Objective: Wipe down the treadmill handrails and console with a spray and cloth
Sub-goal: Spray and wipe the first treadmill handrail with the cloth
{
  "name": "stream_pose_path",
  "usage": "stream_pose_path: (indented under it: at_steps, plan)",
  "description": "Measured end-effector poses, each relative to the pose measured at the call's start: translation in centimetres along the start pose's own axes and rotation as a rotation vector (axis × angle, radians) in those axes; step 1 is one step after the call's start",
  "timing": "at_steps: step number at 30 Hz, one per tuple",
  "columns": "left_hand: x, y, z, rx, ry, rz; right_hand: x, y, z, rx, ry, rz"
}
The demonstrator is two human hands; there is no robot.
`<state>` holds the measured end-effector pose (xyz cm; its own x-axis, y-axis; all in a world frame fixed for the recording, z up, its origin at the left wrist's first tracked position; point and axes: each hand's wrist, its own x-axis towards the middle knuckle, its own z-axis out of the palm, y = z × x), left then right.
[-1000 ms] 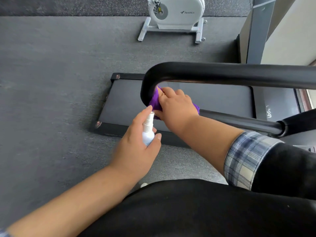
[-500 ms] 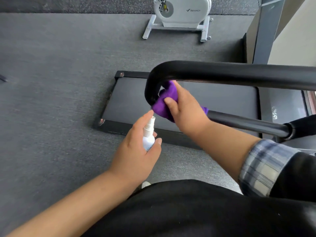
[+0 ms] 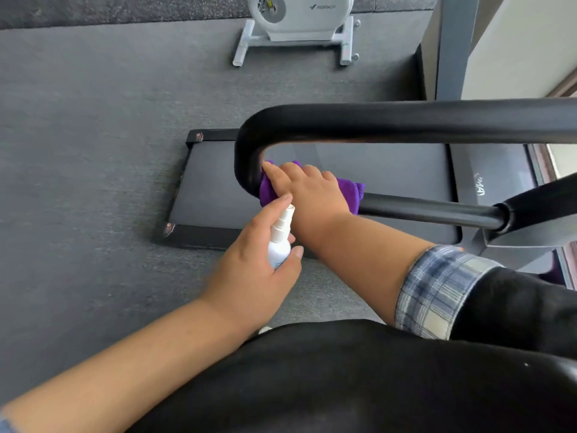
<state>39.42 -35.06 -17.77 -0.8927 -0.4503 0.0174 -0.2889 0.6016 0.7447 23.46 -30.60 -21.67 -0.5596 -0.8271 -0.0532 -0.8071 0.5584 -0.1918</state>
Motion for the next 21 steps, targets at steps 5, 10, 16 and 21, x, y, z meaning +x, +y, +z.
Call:
stream_pose_path:
  at_steps: [5,10,16,21]
  plan:
    - [1.3,0.6,2.1,-0.013,-0.082,0.047,-2.3,3.4,0.6,0.051,0.034,0.083]
    - [3.3,2.4,4.9,-0.017,-0.202,0.126,-5.6,8.3,0.2,0.142,0.071,0.234]
    - [5.2,4.6,7.5,-0.035,-0.283,0.188,-11.4,16.3,-0.2,0.073,0.094,0.341]
    - [6.3,5.7,8.4,-0.013,-0.279,0.207,-14.2,20.2,-0.4,0.05,0.089,0.404]
